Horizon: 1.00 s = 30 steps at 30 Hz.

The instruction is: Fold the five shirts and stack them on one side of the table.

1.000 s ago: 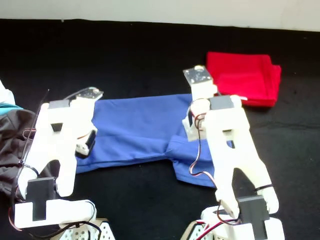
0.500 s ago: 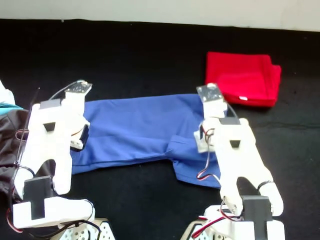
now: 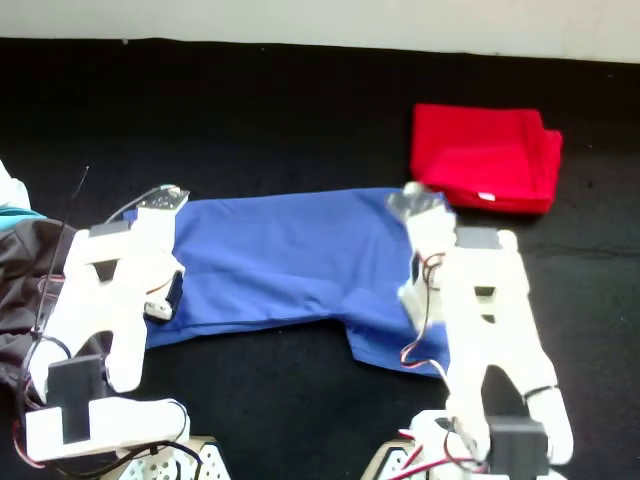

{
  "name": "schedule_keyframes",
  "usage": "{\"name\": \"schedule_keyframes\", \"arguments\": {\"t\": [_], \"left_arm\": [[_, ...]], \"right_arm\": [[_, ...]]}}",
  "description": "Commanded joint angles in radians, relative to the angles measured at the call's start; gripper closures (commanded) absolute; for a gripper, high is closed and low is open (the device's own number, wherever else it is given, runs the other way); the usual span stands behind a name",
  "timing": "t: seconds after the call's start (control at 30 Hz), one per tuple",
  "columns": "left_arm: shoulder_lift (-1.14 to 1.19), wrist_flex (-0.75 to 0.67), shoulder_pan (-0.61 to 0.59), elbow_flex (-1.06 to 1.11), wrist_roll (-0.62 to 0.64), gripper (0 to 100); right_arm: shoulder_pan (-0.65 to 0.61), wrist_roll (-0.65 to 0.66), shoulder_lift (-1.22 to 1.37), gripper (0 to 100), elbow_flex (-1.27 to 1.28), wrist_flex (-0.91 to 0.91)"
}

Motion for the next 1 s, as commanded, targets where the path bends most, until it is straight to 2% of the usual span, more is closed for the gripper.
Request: {"name": "schedule_keyframes", "arguments": {"t": [0.0, 0.07, 0.2, 0.33, 0.63, 0.83, 0.97], "left_arm": [[0.002, -0.043, -0.008, 0.022, -0.005, 98], [0.002, -0.043, -0.008, 0.021, -0.005, 98], [0.002, -0.043, -0.008, 0.021, -0.005, 98], [0.002, -0.043, -0.008, 0.022, -0.005, 98], [0.002, -0.046, -0.008, 0.021, -0.006, 98], [0.002, -0.048, -0.008, 0.021, -0.006, 98], [0.002, -0.048, -0.008, 0.019, -0.006, 98]], "right_arm": [[-0.019, -0.169, -0.051, 99.2, -0.054, -0.150], [-0.081, -0.218, -0.013, 99.2, -0.019, -0.242], [-0.209, -0.221, 0.154, 99.2, 0.012, -0.331], [-0.226, -0.224, 0.288, 99.2, -0.070, -0.332], [-0.266, -0.216, 0.367, 99.2, -0.120, -0.073], [-0.315, -0.224, 0.229, 99.2, -0.116, 0.133], [-0.314, -0.218, 0.108, 99.2, -0.116, 0.185]]}}
